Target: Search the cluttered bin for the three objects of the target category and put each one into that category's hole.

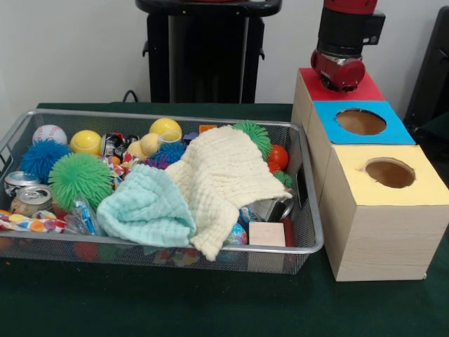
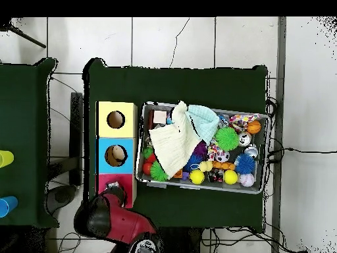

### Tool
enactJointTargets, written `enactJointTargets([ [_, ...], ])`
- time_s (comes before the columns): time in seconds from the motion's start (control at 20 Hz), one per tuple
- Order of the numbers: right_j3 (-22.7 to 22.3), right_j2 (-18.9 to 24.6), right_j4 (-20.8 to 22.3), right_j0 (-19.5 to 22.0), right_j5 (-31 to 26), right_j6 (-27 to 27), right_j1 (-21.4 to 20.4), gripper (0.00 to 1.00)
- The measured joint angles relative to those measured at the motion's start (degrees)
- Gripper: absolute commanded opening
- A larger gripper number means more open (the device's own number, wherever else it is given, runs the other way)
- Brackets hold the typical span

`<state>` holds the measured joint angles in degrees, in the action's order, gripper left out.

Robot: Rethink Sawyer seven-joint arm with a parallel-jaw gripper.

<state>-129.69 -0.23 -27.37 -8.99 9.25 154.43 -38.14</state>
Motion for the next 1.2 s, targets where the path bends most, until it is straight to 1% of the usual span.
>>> enactJointTargets([
  [0.05,-0.22,0.4,0.64,0.41,0.52,0.0,-0.09,0.0],
  [0.2,-0.35,0.72,0.6,0.78,0.33,0.0,-0.24,0.0],
  [0.35,-0.31,0.16,-0.63,0.08,-2.68,0.0,-0.88,0.0],
  [0.4,-0.25,-0.58,-0.87,-0.59,-4.93,0.0,-1.39,0.0],
  [0.45,-0.01,-2.17,-0.86,-1.94,-9.96,0.0,-2.52,0.0],
  [0.5,0.36,-3.35,-0.88,-2.84,-13.65,0.01,-3.41,0.0],
  [0.55,0.98,-4.35,-0.83,-3.48,-16.55,0.01,-4.22,0.0],
  [0.6,1.35,-4.85,-0.77,-3.75,-17.98,0.01,-4.66,0.0],
  [0.65,2.38,-6.01,-0.59,-4.28,-21.6,0.0,-5.84,0.0],
  [0.7,4.11,-7.77,-0.11,-4.68,-28.14,0.0,-7.9,0.0],
  [0.9,6.47,-10.42,1.26,-4.06,-41.59,0.0,-11.99,0.0],
  [0.95,6.7,-10.74,1.32,-3.82,-43.25,0.0,-12.59,0.0],
  [1.05,6.94,-11.16,1.36,-3.41,-44.89,0.0,-13.35,0.0],
  [1.1,7.37,-12.04,1.88,-2.88,-45.42,0.0,-14.08,0.0],
  [1.2,8.05,-13.28,3.34,-2.89,-44.34,0.0,-14.06,0.0],
])
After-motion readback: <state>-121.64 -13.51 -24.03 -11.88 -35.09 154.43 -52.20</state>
